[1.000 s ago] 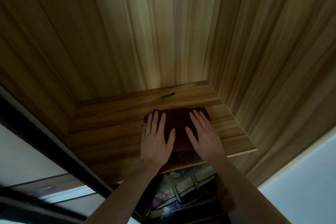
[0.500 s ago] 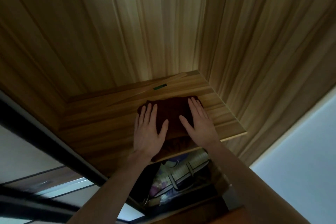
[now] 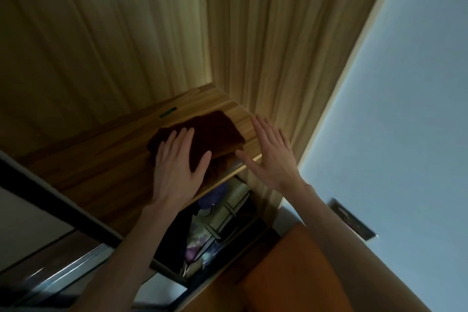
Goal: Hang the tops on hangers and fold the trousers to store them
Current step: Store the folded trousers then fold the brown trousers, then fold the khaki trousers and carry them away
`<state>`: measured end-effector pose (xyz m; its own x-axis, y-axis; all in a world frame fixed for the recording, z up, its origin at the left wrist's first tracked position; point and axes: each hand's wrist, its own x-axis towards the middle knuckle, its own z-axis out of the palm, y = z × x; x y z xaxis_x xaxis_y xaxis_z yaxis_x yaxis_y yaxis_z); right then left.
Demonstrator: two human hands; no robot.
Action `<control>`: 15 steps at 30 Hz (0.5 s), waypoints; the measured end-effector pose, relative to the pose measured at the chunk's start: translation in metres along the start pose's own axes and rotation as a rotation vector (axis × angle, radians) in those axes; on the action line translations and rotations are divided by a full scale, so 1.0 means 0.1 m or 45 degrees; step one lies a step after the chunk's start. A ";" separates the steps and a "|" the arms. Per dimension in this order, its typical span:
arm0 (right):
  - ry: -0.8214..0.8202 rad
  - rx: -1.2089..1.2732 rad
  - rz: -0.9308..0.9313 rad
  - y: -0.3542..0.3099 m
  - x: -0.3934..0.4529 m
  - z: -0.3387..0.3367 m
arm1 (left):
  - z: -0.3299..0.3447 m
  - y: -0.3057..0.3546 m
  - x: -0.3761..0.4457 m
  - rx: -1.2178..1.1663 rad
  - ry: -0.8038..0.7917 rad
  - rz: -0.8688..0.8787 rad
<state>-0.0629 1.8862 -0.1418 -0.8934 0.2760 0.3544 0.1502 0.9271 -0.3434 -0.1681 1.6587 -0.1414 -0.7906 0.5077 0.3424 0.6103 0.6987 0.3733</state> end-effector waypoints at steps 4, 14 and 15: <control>0.093 -0.065 0.172 -0.16 -0.46 -0.23 | -0.16 0.19 -0.07 -0.090 0.000 0.204; 0.307 -0.305 0.542 -0.43 -1.84 -0.90 | -0.35 0.93 -0.57 -0.327 -0.098 0.608; 0.336 -0.326 0.588 -0.43 -2.01 -0.99 | -0.34 1.04 -0.62 -0.344 -0.109 0.653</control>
<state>0.1518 1.8157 -0.1119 -0.5806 0.6891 0.4335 0.6254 0.7185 -0.3044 -0.0539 1.6819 -0.0944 -0.3850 0.7936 0.4711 0.8982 0.2050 0.3888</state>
